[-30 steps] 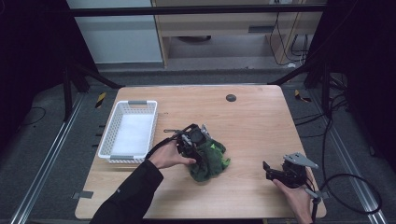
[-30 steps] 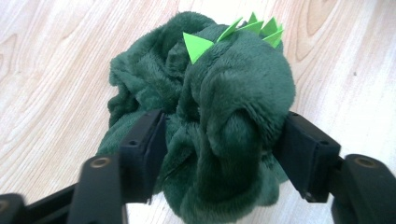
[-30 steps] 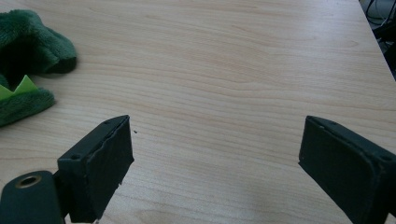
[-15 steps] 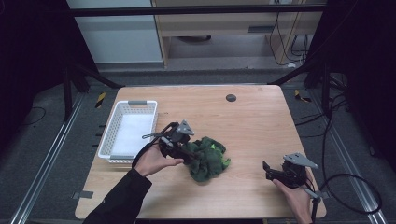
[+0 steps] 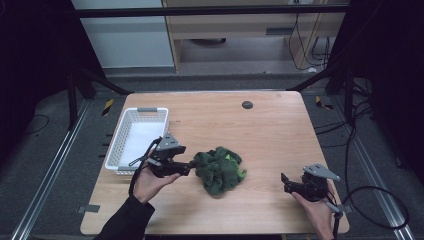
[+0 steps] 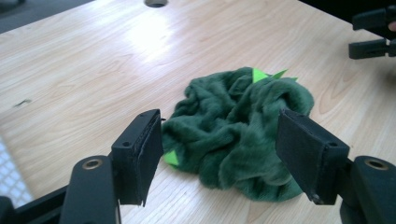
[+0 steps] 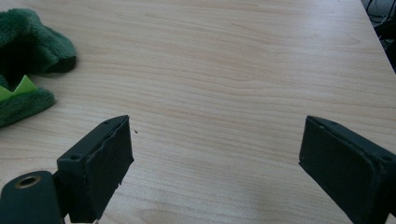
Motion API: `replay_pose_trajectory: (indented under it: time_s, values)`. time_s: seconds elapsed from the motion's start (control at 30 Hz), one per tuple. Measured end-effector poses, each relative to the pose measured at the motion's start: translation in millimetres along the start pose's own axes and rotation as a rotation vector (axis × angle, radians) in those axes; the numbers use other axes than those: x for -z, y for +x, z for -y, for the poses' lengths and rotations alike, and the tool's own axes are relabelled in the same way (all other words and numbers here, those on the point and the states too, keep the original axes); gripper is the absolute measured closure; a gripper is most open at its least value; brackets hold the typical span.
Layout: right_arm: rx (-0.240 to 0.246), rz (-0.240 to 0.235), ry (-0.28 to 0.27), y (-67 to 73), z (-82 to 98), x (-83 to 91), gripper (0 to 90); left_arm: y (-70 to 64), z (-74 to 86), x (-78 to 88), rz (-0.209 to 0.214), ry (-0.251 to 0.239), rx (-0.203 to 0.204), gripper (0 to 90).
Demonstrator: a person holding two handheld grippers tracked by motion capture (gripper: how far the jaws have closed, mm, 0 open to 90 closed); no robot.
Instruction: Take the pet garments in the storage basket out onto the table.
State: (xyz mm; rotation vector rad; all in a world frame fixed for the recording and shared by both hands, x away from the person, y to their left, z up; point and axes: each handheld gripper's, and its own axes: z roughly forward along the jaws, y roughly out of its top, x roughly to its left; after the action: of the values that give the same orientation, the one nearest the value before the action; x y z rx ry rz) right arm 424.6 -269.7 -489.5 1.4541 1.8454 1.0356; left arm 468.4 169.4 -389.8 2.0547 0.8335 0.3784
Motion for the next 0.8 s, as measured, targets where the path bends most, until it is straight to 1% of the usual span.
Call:
replay_pose_trajectory:
  time_s: [0.03,0.07,0.1,0.13,0.17,0.2,0.23,0.27,0.3,0.33,0.4,0.47,0.53,0.57,0.63,0.7,0.8]
  values:
    - [0.001,-0.001,-0.003,0.1,0.0,0.2,9.6,2.2,8.5,4.6,-0.016,-0.026,0.012,31.4]
    - [0.001,-0.001,-0.003,0.1,0.0,0.2,9.6,2.2,8.5,4.6,-0.016,-0.026,0.012,31.3]
    - [0.001,0.001,-0.001,-0.1,0.1,-0.2,9.6,3.5,13.0,6.5,-0.023,-0.037,0.023,31.4]
    - [0.001,0.001,-0.001,-0.1,0.1,-0.2,9.6,5.1,17.8,8.1,-0.031,-0.048,0.033,31.4]
    - [0.006,0.001,-0.001,0.2,0.2,-0.3,9.5,8.1,27.4,10.3,-0.042,-0.062,0.054,32.1]
    - [-0.001,-0.002,0.001,0.9,0.1,0.2,9.5,9.4,32.0,11.2,-0.051,-0.067,0.064,32.5]
    - [0.000,-0.003,0.001,1.0,0.1,0.0,9.5,10.8,36.4,11.8,-0.055,-0.070,0.076,32.8]
    - [-0.002,-0.003,0.001,1.3,0.1,-0.1,9.5,10.8,36.4,11.8,-0.055,-0.070,0.076,32.9]
    - [-0.002,-0.003,0.001,1.3,0.1,-0.1,9.5,12.0,40.7,12.6,-0.059,-0.075,0.085,32.9]
    - [0.003,-0.001,0.000,1.0,0.3,-0.4,9.4,13.2,48.3,14.0,-0.069,-0.074,0.094,33.3]
    - [0.004,-0.002,-0.001,0.9,0.2,0.1,9.4,14.0,55.8,16.9,-0.085,-0.082,0.098,33.4]
    - [0.006,-0.001,-0.004,0.2,0.5,0.4,9.4,15.1,63.0,19.7,-0.089,-0.084,0.112,33.6]
    - [0.007,-0.001,-0.003,-0.5,1.3,0.6,9.3,15.4,70.0,23.0,-0.107,-0.091,0.117,33.7]
    - [0.001,-0.002,0.001,-0.2,1.6,1.0,9.3,15.8,75.0,25.2,-0.110,-0.091,0.125,33.7]
    - [0.006,-0.001,0.001,-0.3,2.3,0.9,9.2,15.8,77.3,26.3,-0.117,-0.092,0.126,33.7]
    - [0.001,-0.006,0.003,0.2,2.9,1.2,9.0,17.3,84.8,29.5,-0.135,-0.079,0.129,33.2]
    - [-0.001,-0.008,0.005,0.6,3.9,0.8,8.3,17.9,93.8,32.0,-0.153,-0.082,0.142,33.1]
